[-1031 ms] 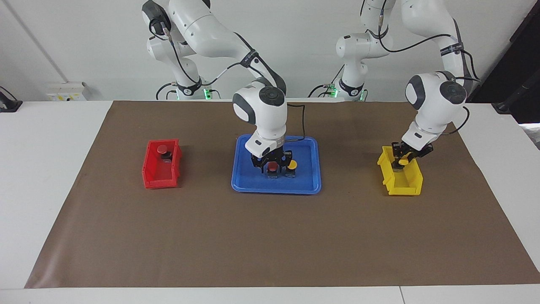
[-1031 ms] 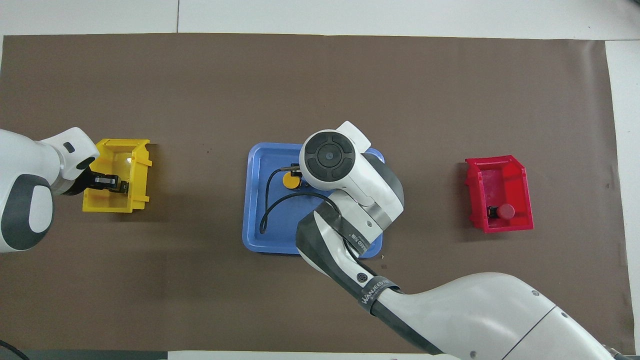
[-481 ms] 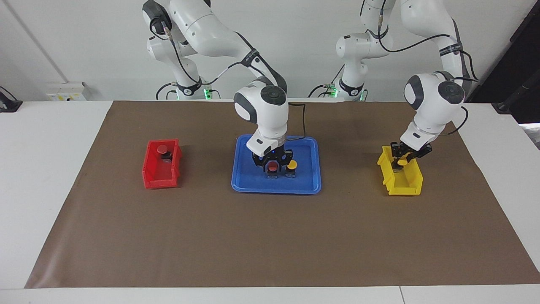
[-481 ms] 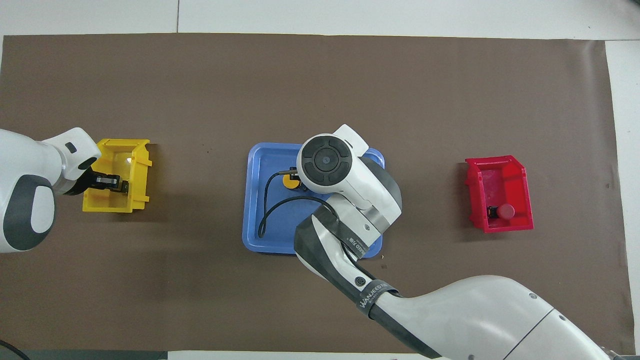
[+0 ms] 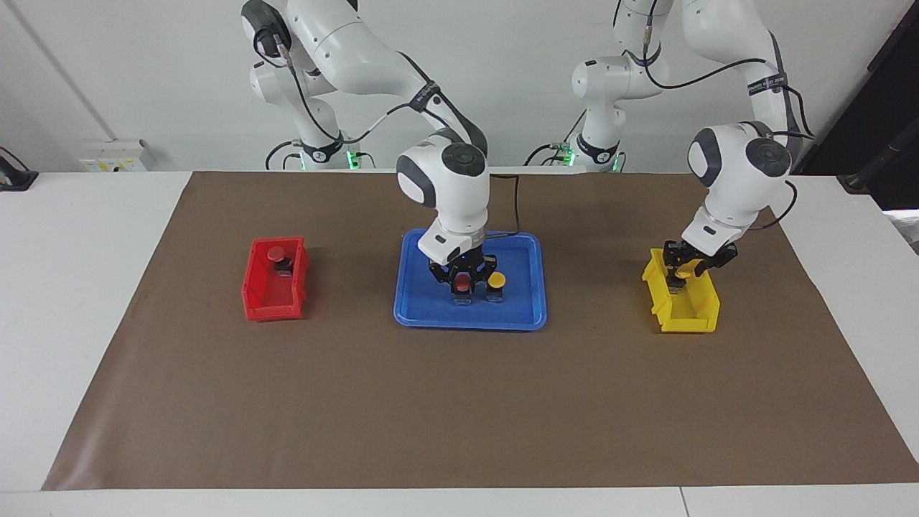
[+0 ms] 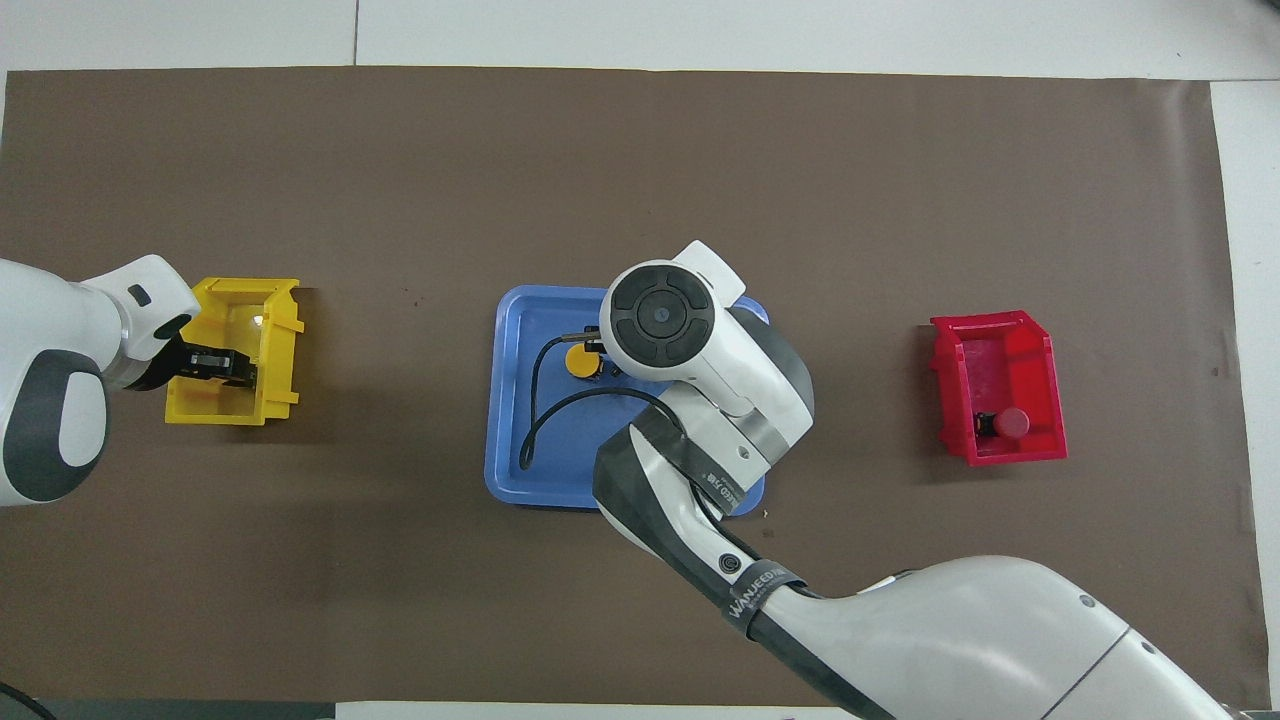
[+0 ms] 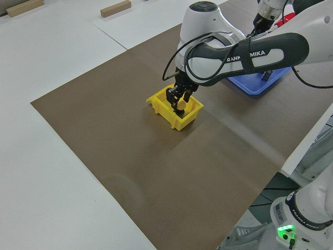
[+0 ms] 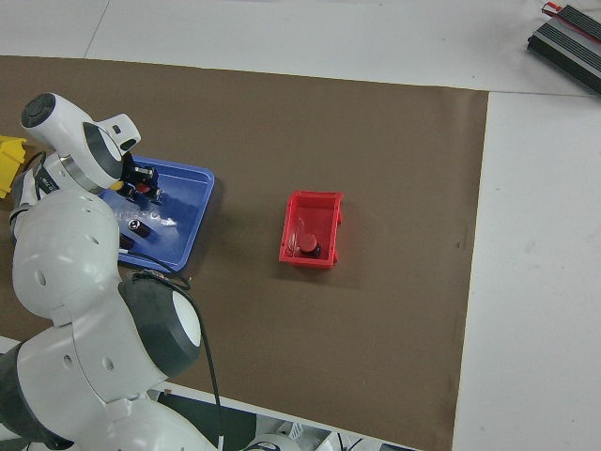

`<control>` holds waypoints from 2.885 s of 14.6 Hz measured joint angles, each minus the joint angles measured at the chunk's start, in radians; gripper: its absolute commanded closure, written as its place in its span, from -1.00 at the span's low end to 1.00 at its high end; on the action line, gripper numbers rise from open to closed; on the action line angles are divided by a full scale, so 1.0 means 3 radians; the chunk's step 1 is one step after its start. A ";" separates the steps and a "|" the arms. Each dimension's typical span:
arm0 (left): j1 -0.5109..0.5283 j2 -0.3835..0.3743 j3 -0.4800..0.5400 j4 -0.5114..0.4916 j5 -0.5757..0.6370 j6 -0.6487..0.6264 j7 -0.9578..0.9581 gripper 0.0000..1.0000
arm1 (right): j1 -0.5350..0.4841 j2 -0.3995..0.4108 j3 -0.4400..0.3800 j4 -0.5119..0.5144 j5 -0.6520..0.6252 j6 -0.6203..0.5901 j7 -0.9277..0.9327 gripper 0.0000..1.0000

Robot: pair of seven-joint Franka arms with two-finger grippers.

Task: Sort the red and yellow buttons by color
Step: 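Grasp the remaining red button with the right gripper while the left gripper releases, then carry the red button to the red bin with the right gripper, then release the red button while the left gripper grasps the last yellow button, then place the yellow button in the yellow bin while the right gripper withdraws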

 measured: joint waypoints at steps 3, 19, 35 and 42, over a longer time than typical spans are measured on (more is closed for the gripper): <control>-0.0009 -0.0029 -0.0007 0.0341 0.0000 -0.0445 0.0000 -0.67 | -0.0409 -0.0497 -0.0005 -0.0004 0.0013 -0.0533 -0.0502 0.77; -0.2163 0.0583 -0.0128 0.1136 -0.0076 -0.0222 -0.2656 -1.00 | -0.2092 -0.1443 -0.0016 -0.1407 0.0677 -0.0066 -0.2849 0.77; -0.2248 0.0941 -0.0083 0.1134 -0.0085 0.0085 -0.2768 0.84 | -0.2134 -0.1304 -0.0012 -0.1983 0.0678 0.0716 -0.2878 0.76; -0.2210 0.0872 -0.0048 0.1384 -0.0152 -0.0412 -0.2826 0.97 | -0.2230 -0.1268 -0.0012 -0.2087 0.0678 0.0888 -0.2972 -0.45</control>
